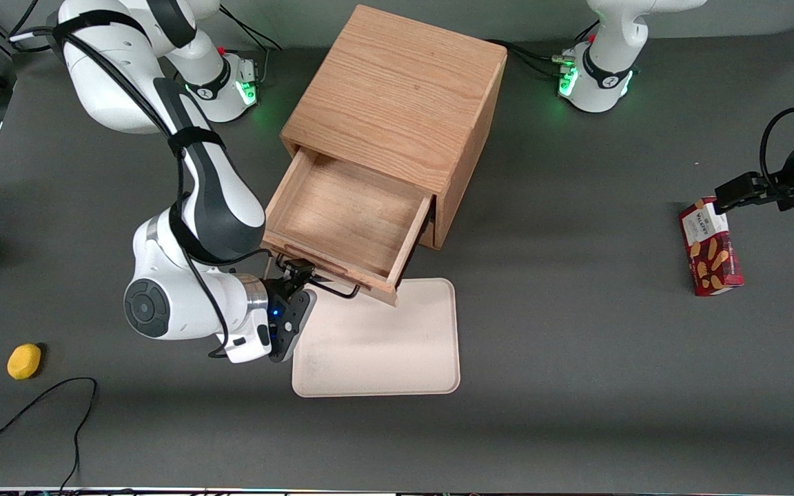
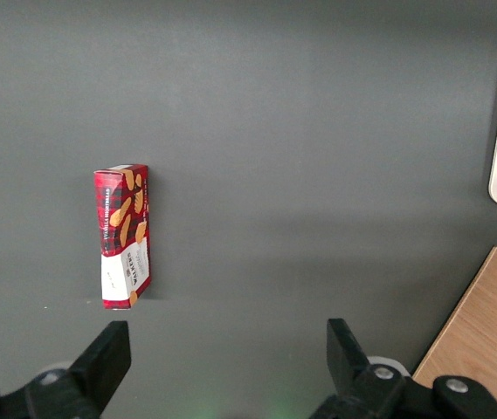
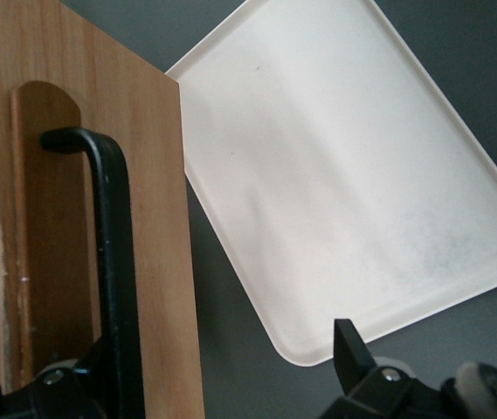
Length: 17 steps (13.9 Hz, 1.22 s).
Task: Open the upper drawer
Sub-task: 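Pull the upper drawer outward by its handle with the right gripper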
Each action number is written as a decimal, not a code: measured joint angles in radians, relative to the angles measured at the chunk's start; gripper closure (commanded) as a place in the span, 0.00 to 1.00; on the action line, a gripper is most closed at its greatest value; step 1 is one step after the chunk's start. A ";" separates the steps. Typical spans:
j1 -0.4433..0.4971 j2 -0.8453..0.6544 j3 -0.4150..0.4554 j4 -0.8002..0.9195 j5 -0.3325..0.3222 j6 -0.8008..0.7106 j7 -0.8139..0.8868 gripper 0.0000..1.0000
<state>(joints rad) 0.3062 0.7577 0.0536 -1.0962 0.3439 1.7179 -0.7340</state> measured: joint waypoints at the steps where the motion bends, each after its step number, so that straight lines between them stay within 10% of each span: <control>1: -0.002 0.002 0.000 0.002 0.000 0.006 0.000 0.00; 17: -0.036 0.016 0.000 0.015 0.000 0.050 -0.011 0.00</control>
<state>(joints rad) 0.2706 0.7738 0.0535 -1.0816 0.3439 1.7678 -0.7449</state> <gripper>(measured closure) 0.000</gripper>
